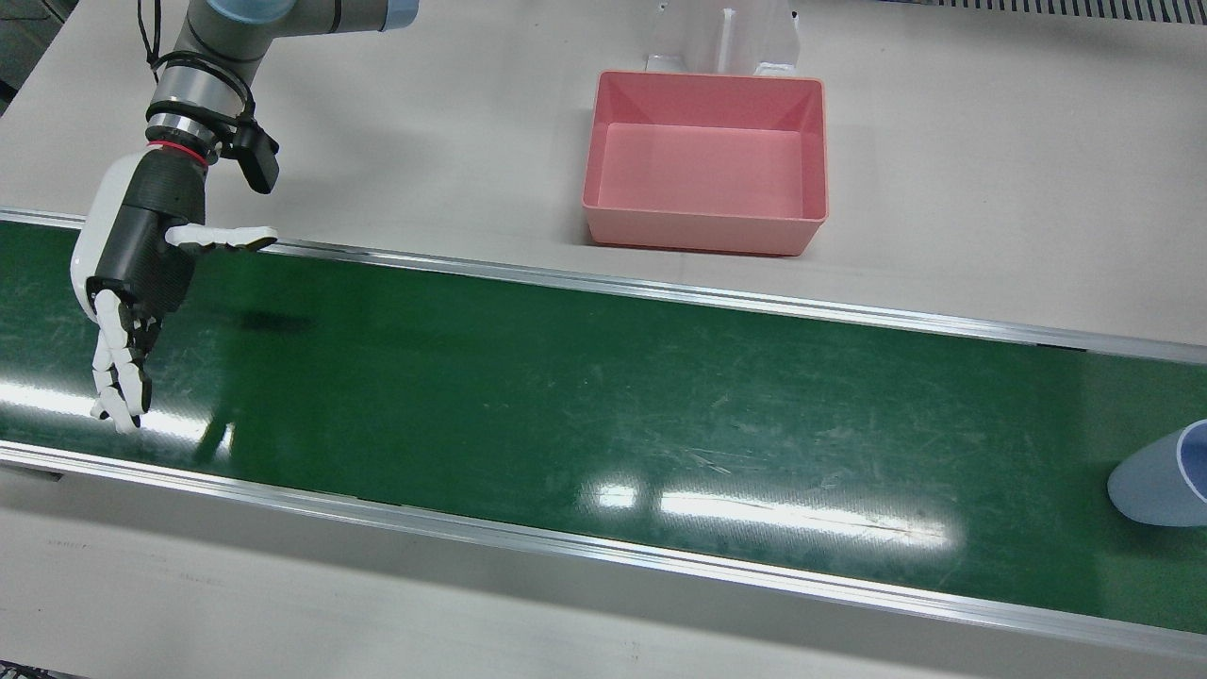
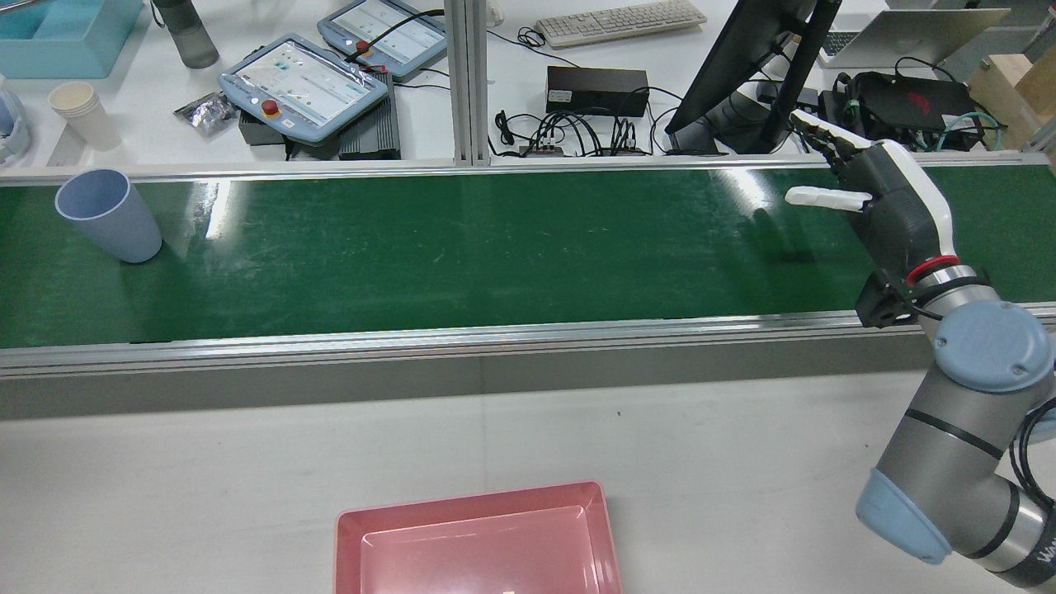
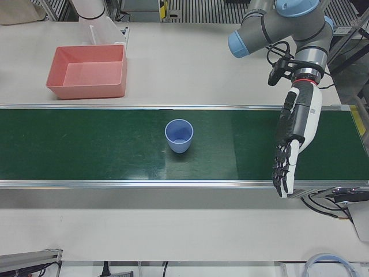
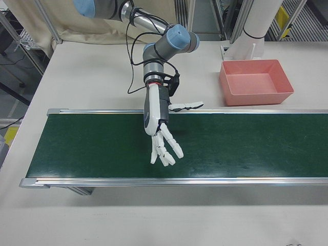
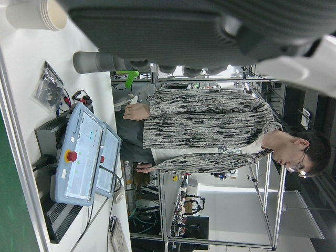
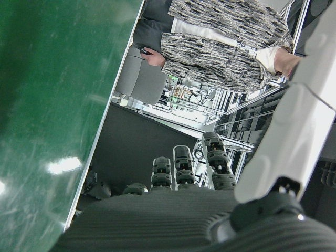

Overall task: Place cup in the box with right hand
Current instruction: 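Move the right hand over the green belt, fingers open, then hold the open right hand in the cup's path on the belt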

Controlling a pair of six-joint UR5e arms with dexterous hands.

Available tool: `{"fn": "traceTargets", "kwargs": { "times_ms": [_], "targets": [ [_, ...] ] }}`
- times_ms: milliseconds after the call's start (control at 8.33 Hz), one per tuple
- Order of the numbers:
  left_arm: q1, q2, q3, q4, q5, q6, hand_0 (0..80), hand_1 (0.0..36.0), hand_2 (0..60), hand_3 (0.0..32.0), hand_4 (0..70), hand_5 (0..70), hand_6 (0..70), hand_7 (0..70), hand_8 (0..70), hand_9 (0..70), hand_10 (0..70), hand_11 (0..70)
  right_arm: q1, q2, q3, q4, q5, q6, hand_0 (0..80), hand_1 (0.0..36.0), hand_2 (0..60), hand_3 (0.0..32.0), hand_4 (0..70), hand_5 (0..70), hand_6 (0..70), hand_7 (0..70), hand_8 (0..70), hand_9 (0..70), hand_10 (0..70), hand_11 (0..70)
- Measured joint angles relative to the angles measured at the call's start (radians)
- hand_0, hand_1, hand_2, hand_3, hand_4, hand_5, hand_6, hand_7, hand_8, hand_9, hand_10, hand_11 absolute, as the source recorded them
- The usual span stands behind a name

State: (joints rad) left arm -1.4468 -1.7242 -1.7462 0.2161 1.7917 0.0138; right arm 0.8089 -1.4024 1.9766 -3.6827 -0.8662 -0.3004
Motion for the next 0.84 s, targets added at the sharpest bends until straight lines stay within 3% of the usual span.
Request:
{"fn": "traceTargets", "kwargs": {
  "times_ms": [360, 600, 840],
  "targets": [
    [-0.001, 0.000, 0.000, -0.001, 0.000, 0.000, 0.0, 0.0, 0.0, 0.0, 0.0, 0.0, 0.0, 0.0, 0.0, 0.0, 0.0, 0.0, 0.007, 0.022, -0.043, 0.010, -0.004, -0.005, 46.6, 11.2, 0.0, 0.0, 0.0, 4.2, 6.2, 22.4, 7.0, 13.7, 0.0, 0.0],
    [-0.001, 0.000, 0.000, -0.001, 0.000, 0.000, 0.0, 0.0, 0.0, 0.0, 0.0, 0.0, 0.0, 0.0, 0.0, 0.0, 0.0, 0.0, 0.002, 0.064, -0.042, 0.011, -0.008, -0.018, 46.9, 11.9, 0.0, 0.0, 0.0, 4.1, 6.9, 26.5, 7.6, 14.7, 0.0, 0.0],
    [-0.001, 0.000, 0.001, 0.000, 0.000, 0.000, 0.0, 0.0, 0.0, 0.0, 0.0, 0.0, 0.0, 0.0, 0.0, 0.0, 0.0, 0.0, -0.014, 0.107, -0.044, 0.010, -0.009, -0.059, 47.1, 12.7, 0.0, 0.0, 0.0, 4.5, 6.7, 25.0, 7.4, 14.6, 0.0, 0.0]
  ]
}}
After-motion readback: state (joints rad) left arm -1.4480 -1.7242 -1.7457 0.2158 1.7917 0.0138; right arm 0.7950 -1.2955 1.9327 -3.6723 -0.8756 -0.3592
